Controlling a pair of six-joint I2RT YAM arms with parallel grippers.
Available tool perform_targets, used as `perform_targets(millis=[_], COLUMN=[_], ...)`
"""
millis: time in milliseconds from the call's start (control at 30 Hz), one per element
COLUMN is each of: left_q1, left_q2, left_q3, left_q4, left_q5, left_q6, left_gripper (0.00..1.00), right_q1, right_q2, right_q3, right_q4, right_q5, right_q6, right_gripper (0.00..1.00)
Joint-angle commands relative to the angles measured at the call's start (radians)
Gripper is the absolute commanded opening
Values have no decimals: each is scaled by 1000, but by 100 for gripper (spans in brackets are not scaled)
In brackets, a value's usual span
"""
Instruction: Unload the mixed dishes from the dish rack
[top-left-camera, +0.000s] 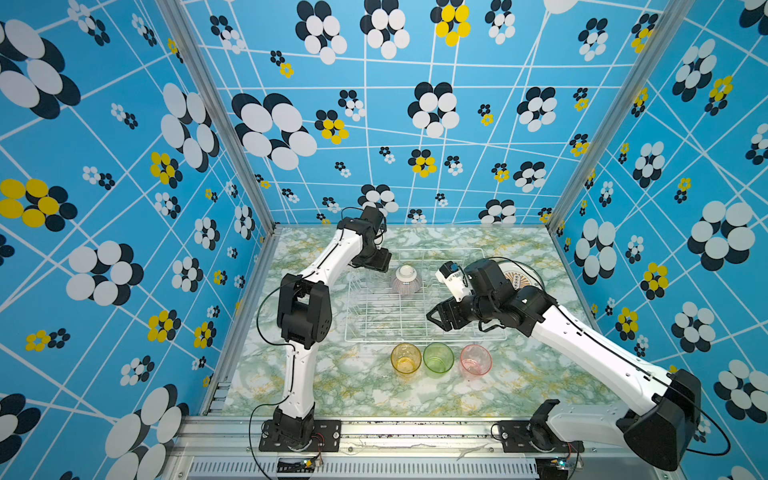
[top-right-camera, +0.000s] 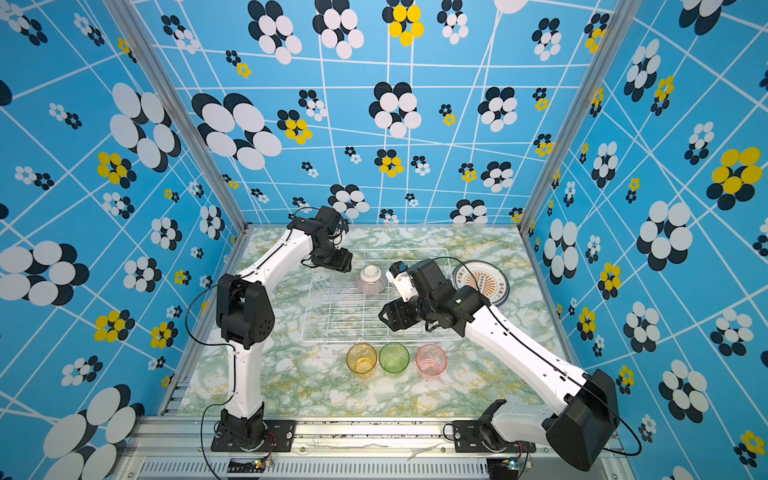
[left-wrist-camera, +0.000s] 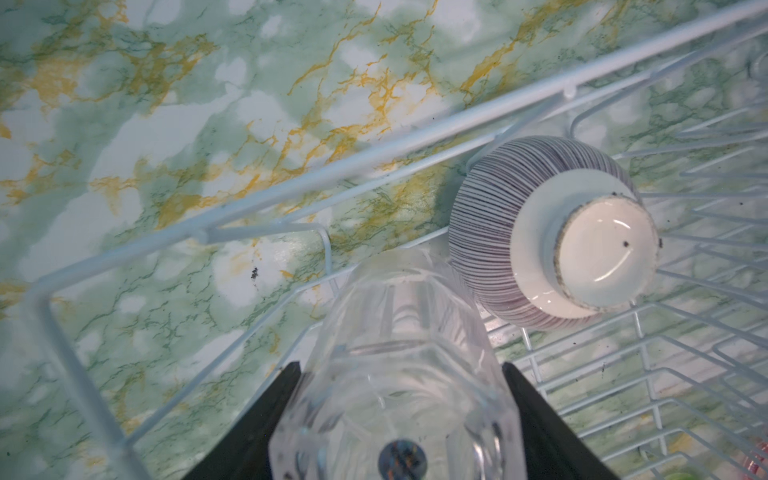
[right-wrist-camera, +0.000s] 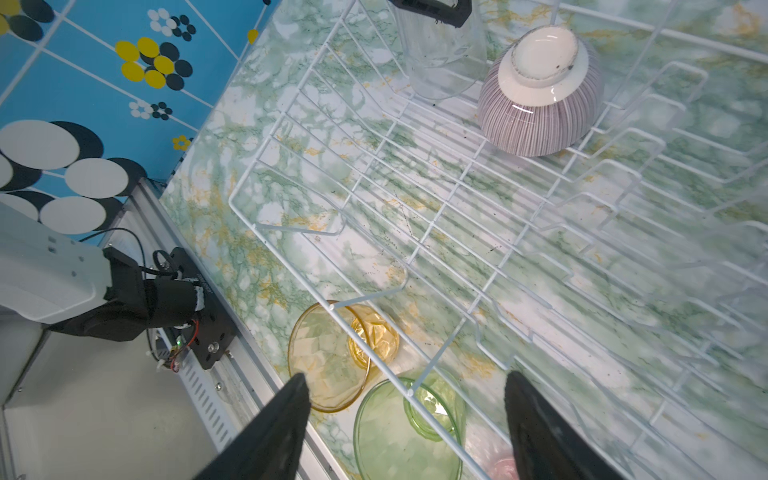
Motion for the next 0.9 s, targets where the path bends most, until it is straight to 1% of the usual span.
perform_targets(millis=[0,67,167,233,367,467,600,700,867], left_q1=[18,29,49,67,104,121,126,126,122], left_q2=[-98,-143,-236,-306,-420,-486,-552,-578,-590], left_q3=[-48,-86,-152,-213,-323,-413,-541,-608,-639], left_q4=[-37,-33,-1,45,137,237,432,563,656], left_q5=[70,130,249,361,551,693,849,913,952], left_q6=[10,5,-15,-35,-101,-172,-306,-399,-471], left_gripper=[50,50,51,52,52,51,51,51,50], right_q1=[-16,-31,-59,-77,-88,-89,-89,-89,-87], right_q2=[10,15,22,33,60,98,138,158,186], right_q3=[-43,-89,-175,-230,-303,-335,-356,-354,-319], right_q4=[149,261,469,604,825,985,1189,1302,1357], right_q5=[-152,-225,-314,-354,-393,-423,-446,-444,-430], right_q6=[103,178,307,393,508,594,688,736,756], right_gripper=[75,75,74,73,71,70,68,67,65])
